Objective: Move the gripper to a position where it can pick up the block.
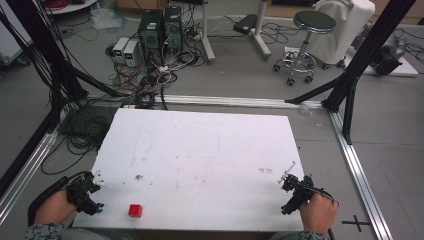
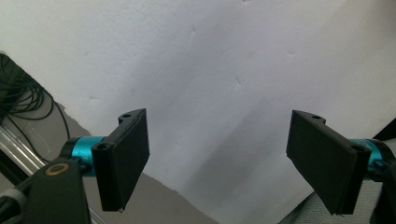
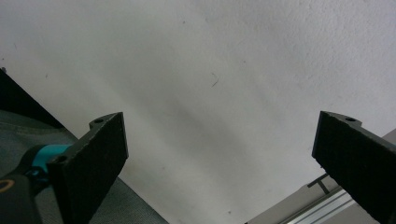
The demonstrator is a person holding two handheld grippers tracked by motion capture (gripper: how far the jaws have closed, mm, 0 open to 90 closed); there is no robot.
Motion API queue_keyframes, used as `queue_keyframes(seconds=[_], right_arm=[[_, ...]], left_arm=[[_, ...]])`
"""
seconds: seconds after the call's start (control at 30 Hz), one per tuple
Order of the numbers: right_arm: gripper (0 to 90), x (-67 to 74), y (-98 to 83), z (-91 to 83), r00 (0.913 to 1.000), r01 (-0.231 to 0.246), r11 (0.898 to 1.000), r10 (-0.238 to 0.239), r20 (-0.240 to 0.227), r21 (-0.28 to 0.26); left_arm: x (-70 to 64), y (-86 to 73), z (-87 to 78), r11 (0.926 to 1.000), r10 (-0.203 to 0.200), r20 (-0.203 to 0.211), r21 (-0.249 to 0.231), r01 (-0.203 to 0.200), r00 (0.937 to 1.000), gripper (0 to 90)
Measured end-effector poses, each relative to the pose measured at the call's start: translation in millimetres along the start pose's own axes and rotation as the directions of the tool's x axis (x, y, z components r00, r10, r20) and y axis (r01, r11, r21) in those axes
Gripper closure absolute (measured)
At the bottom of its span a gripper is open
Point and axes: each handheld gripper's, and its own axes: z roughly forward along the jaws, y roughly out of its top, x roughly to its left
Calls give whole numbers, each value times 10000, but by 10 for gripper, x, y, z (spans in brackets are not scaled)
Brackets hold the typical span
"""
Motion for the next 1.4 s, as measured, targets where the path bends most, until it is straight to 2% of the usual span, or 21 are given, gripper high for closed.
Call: queue_keyframes(seconds=[0.27,0.4,0.5,0.67,0.87,1.0,1.1,1.3,1.37,1.4], right_arm=[[26,2,3,-6,10000,40,10000,-40,-3,17],[26,10,8,-5,10000,55,10000,-55,30,-30],[26,9,6,-7,10000,38,10000,-38,9,-27],[26,12,4,-4,10000,30,10000,-30,7,-6],[26,17,14,-7,9999,106,9999,-106,-1,-5],[26,14,13,-7,9999,109,9999,-109,19,-15],[26,15,13,-9,9999,115,9999,-115,2,-2],[26,22,16,-19,9999,120,9999,-120,9,1],[27,22,17,-19,9999,113,9999,-113,15,9],[27,20,16,-18,9999,161,9999,-161,24,18]], left_arm=[[-39,30,9,9987,510,64,-84,-510,9987,215],[-48,41,12,9967,805,-66,-28,-805,9967,215],[-65,53,13,9925,1221,-191,-46,-1222,9923,215],[-121,102,6,9827,1832,-143,-244,-1835,9830,215],[-171,149,-5,9664,2519,-109,-496,-2522,9677,215],[-208,183,-11,9512,3035,-69,-559,-3034,9528,215],[-258,212,-6,9292,3635,45,-744,-3621,9316,215],[-366,306,17,8989,4357,382,-697,-4326,8993,215],[-400,339,23,8862,4616,459,-677,-4583,8859,215],[-416,352,30,8833,4672,500,-692,-4636,8827,215]])
